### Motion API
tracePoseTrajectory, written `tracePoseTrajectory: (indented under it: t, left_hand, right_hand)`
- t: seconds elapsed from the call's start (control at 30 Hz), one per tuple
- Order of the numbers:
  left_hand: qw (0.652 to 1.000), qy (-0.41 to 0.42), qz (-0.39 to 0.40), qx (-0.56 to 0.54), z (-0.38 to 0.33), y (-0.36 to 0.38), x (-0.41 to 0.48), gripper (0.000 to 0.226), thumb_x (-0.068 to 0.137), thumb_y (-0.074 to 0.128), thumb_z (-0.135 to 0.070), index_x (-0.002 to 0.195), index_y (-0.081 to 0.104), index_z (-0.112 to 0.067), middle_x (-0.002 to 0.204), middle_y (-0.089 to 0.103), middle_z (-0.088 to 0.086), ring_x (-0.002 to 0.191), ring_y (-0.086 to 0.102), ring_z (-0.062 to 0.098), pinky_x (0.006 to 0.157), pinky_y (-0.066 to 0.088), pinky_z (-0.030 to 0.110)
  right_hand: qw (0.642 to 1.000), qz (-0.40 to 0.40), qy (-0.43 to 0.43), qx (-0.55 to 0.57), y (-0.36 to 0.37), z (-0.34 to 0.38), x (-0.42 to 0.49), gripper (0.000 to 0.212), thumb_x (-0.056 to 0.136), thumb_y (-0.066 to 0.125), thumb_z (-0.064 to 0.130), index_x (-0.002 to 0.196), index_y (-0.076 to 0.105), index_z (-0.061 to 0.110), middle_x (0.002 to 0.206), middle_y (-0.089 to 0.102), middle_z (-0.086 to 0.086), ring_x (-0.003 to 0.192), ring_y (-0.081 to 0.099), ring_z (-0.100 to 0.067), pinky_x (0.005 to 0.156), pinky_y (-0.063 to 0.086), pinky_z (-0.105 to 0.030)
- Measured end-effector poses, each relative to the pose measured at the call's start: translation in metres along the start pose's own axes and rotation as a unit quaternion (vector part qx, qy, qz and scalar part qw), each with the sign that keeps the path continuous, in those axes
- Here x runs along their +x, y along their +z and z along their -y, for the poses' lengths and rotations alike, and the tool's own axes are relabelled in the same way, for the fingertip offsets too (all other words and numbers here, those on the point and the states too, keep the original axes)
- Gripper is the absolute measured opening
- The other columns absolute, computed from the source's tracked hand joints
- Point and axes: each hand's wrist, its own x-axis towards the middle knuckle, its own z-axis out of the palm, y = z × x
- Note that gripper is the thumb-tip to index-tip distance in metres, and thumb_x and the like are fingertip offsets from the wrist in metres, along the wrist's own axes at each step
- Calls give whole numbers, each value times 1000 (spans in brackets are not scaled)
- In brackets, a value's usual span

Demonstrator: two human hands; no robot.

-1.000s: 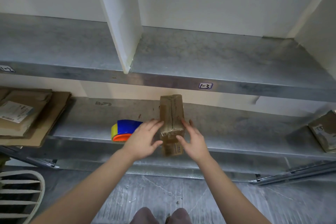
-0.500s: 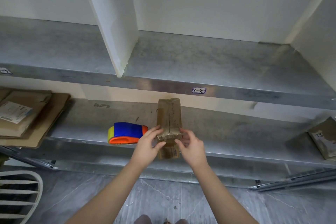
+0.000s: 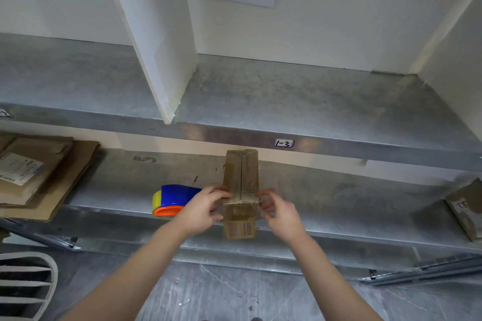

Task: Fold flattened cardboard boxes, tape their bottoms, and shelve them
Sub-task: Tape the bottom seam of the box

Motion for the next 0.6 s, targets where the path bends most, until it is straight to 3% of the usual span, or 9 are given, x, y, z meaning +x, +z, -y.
tracePoseTrajectory:
  t: [0.17,0.33,0.4,0.5,0.6]
  left_hand:
    - [1000,17,-19,9,-7,-16,11,44,78,74,-1,119,66,-18,120,44,-12,100,56,9,87,50,13]
    - [994,-33,-67,-80,2,7,7,41,77,79,-16,110,65,-37,135,40,-14,125,42,6,105,43,27]
    - [984,-57,-95,-137,-3,17,4,42,77,78,-12,107,63,-37,130,49,-8,122,48,9,102,48,30]
    - [981,-60,-164,-85,-11,33,6,39,80,75,-8,113,64,-25,116,60,-5,112,55,14,98,50,36]
    - [981,-74,-165,-71,-13,37,9,47,81,73,-9,122,55,-26,121,59,-3,116,55,18,99,49,37]
  right_hand:
    - [999,19,-21,-28,-9,8,8,43,86,72,21,124,54,30,89,64,12,83,66,-7,80,55,-25]
    - [999,-31,-5,-28,2,9,5,35,87,70,22,120,58,28,82,58,14,76,61,-6,75,52,-22]
    - [999,-52,-6,-10,8,7,2,35,86,71,21,119,60,27,83,61,11,77,62,-8,78,54,-26]
    - [996,-88,-3,1,18,7,1,36,84,73,21,117,60,26,93,66,4,84,64,-11,78,53,-25]
    - [995,-102,15,12,26,11,5,37,83,72,13,116,58,21,103,66,-2,92,64,-17,83,52,-28]
